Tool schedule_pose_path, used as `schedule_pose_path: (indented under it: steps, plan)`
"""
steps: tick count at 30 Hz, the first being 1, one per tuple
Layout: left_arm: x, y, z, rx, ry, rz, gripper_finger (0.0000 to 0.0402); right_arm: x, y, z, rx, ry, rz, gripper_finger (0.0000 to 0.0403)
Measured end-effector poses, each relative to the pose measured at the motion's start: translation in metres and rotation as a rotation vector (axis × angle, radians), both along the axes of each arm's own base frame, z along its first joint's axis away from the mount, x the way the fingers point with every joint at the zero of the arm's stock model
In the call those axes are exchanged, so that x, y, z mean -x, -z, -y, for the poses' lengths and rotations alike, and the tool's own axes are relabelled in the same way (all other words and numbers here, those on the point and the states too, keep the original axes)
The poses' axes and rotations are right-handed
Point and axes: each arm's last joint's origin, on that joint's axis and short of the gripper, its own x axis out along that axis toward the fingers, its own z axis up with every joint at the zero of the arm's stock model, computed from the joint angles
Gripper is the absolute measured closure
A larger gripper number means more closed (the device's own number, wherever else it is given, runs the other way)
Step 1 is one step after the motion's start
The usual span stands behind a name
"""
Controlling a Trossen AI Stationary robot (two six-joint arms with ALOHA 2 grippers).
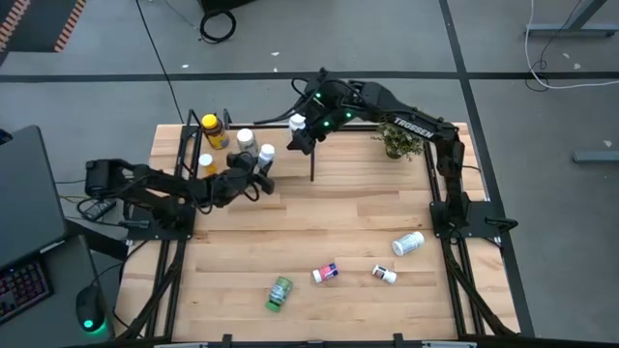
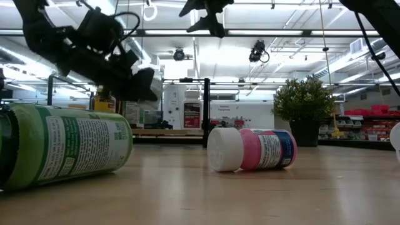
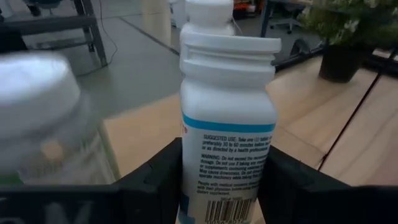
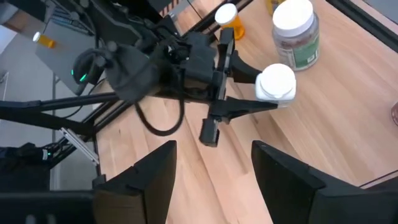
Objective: Pick and place medicine bottles onto shelf by color
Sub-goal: Put the blue medicine bottle on the shelf
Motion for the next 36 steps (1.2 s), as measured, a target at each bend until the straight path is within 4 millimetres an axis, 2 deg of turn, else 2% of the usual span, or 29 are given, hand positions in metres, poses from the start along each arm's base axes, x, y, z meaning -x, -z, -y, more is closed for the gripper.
schedule_pose_path:
  steps: [3, 14, 20, 26, 31, 36]
  plan:
    - [0.001, 0.016, 0.0, 0.012, 0.0, -0.047, 0.0236, -0.001, 0.001, -0.002, 0.0, -0.003, -0.005, 0.0187]
    - [-0.01, 0.043, -0.008, 0.015, -0.049, -0.045, 0.0231, -0.003, 0.001, -0.009, 0.015, -0.006, -0.016, 0.0187]
    - [-0.03, 0.047, -0.016, 0.024, -0.035, -0.044, 0.0217, -0.003, 0.002, -0.009, 0.024, 0.015, -0.023, 0.0187]
    - [-0.059, 0.044, -0.022, 0.03, -0.003, -0.02, 0.0219, -0.003, 0.003, -0.011, 0.021, 0.011, -0.03, 0.0187]
    - [-0.081, 0.05, -0.026, 0.051, 0.007, 0.005, 0.0216, -0.004, 0.004, -0.014, 0.017, 0.003, -0.042, 0.0187]
    - [-0.094, 0.053, -0.029, 0.05, 0.005, 0.009, 0.0213, -0.001, 0.006, -0.015, 0.008, -0.001, -0.078, 0.0187]
